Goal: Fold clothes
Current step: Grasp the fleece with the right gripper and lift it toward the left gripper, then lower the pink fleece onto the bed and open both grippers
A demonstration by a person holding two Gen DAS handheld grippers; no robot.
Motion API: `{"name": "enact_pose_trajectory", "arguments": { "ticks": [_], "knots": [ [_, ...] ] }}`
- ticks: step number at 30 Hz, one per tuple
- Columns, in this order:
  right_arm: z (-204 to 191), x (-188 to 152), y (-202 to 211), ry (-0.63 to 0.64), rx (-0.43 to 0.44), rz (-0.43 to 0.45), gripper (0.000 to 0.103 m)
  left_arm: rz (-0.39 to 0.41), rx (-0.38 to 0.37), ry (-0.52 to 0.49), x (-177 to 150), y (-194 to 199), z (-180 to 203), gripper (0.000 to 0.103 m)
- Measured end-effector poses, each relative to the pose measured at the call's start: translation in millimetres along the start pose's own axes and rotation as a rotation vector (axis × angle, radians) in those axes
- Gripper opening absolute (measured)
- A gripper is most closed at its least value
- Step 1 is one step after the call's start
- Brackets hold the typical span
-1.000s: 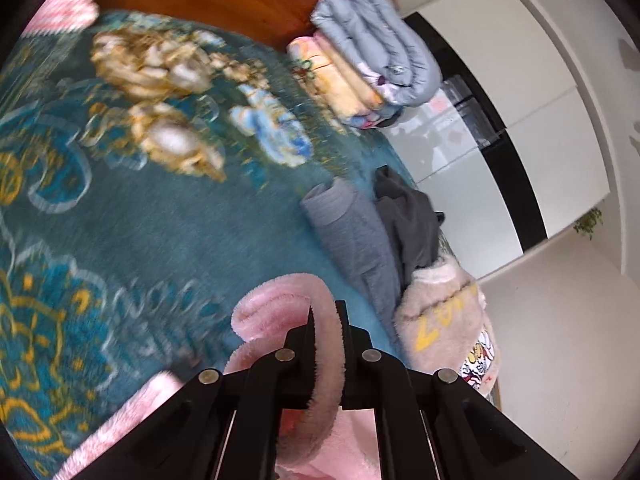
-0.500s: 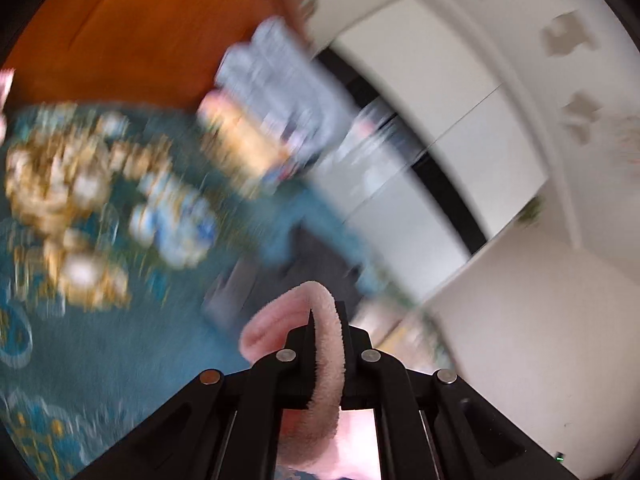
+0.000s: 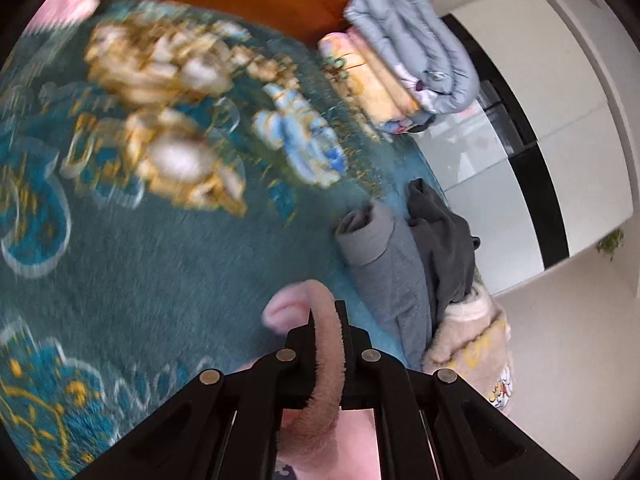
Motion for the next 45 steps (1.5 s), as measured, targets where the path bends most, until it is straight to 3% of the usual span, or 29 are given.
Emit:
{"name": "enact_pose_trajectory", "arguments": {
  "ticks": [4, 7, 10, 13, 15, 18, 20, 22, 23, 24, 26, 30, 37, 45],
  "knots": [
    [-7.4, 12.9, -2.2, -0.004, 0.015, 0.028, 0.012, 0.115, -0.106, -0.108, 35.8, 24.9, 55.1, 0.004],
    [-12.9, 22.6, -3.7, -0.007, 0.026, 0.048, 0.012, 0.182, -0.112, -0.177, 48.0, 41.4, 70.8, 0.004],
    [-18.4, 32.2, -5.2, -0.01, 0.038, 0.069, 0.012, 0.114, 0.048, -0.175, 39.5, 17.6, 36.1, 0.004],
    [-23.9, 41.9, -6.6, -0.012, 0.049, 0.089, 0.012, -0.006, 0.154, -0.075, 17.5, -22.6, -16.8, 0.004],
    [-25.2, 44.7, -11.2, -0.016, 0.049, 0.091, 0.012, -0.054, 0.162, -0.004, 4.5, -33.9, -37.4, 0.004],
    [-13.3, 25.7, -39.0, -0.036, 0.012, 0.02, 0.013, -0.034, 0.144, 0.011, 5.3, -17.0, -38.7, 0.007],
    [-11.7, 24.0, -43.5, -0.03, 0.004, 0.008, 0.015, -0.021, 0.132, 0.021, 5.8, -5.6, -39.6, 0.02],
    [-15.7, 26.9, -39.0, -0.01, 0.02, 0.012, 0.016, -0.007, 0.12, 0.03, 6.4, 5.8, -40.5, 0.063],
    [-19.0, 28.9, -33.1, 0.008, 0.031, 0.022, 0.024, -0.001, 0.114, 0.035, 6.7, 11.5, -40.9, 0.066],
    [-22.2, 30.7, -25.3, 0.029, 0.039, 0.037, 0.045, 0.006, 0.108, 0.04, 7.0, 17.2, -41.3, 0.066],
    [-27.4, 31.3, -9.7, 0.057, 0.057, 0.064, 0.066, 0.019, 0.096, 0.05, 7.6, 28.7, -42.2, 0.066],
    [-34.9, 12.0, 29.2, 0.092, 0.125, 0.092, 0.066, 0.022, 0.108, 0.059, -16.5, 68.4, -58.5, 0.066],
    [-28.5, -41.8, 60.6, 0.132, 0.17, 0.039, 0.07, -0.002, 0.192, 0.104, -72.8, 121.2, -108.2, 0.067],
    [-40.4, -87.3, 75.7, 0.097, 0.253, -0.001, 0.07, -0.026, 0.16, 0.098, -107.9, 164.1, -117.1, 0.067]
  ]
}}
Point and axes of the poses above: each gripper's, at about its wrist camera, not at the fingertips, and y roughly against the way its jaws point, z to its right, x to its top, the point moved 10 cm from there along -y, roughly the way its jaws point, and after that the axes turned 1 degree about -y, right-handed, at the moved point
